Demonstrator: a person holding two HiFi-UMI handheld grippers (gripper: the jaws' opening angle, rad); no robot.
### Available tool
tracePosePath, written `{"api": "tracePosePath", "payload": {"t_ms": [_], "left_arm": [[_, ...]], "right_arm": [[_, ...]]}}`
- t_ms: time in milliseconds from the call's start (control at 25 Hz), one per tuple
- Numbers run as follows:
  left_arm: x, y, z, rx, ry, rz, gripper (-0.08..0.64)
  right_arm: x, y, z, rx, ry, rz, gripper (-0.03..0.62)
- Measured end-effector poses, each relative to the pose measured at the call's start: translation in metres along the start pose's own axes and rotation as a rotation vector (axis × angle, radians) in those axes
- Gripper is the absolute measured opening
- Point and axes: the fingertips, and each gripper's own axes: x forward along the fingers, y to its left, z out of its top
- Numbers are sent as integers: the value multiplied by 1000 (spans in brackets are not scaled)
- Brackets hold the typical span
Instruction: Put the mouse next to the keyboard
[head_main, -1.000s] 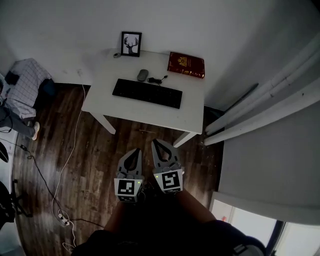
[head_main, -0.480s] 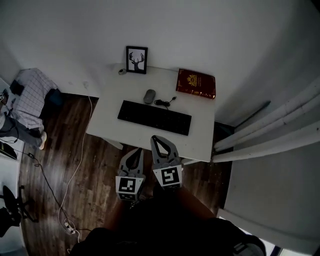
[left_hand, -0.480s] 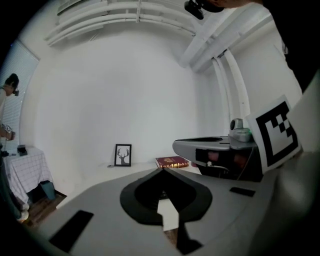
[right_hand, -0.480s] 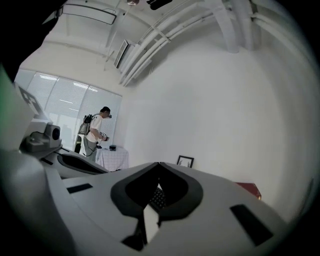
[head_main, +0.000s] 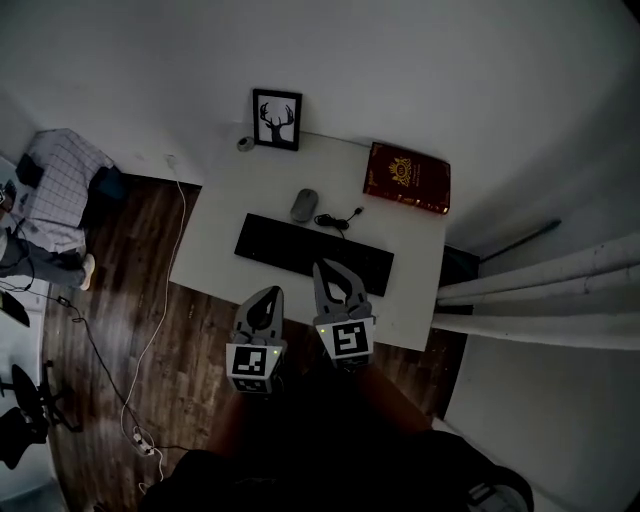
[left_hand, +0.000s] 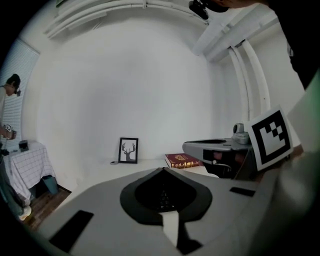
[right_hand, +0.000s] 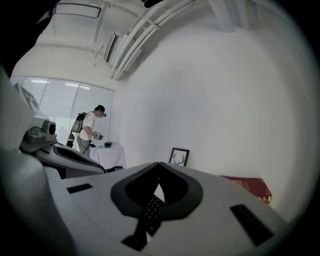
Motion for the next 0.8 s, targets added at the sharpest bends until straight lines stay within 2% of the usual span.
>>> {"api": "tracePosePath", "payload": {"t_ms": [120, 200, 360, 560, 800], "left_arm": [[19, 22, 3, 3, 25, -2, -2], [36, 36, 1, 5, 50, -33, -2], [78, 55, 6, -13, 92, -170, -2], [130, 80, 22, 51, 171, -354, -2], [174, 104, 10, 87, 281, -418, -2]], "right_arm": [[24, -8, -2, 13, 7, -15, 20], [41, -11, -7, 14, 26, -36, 20], [76, -17, -17, -1, 91, -84, 20], [114, -30, -10, -22, 136, -187, 20], [126, -41, -22, -3, 204, -308, 20]]}}
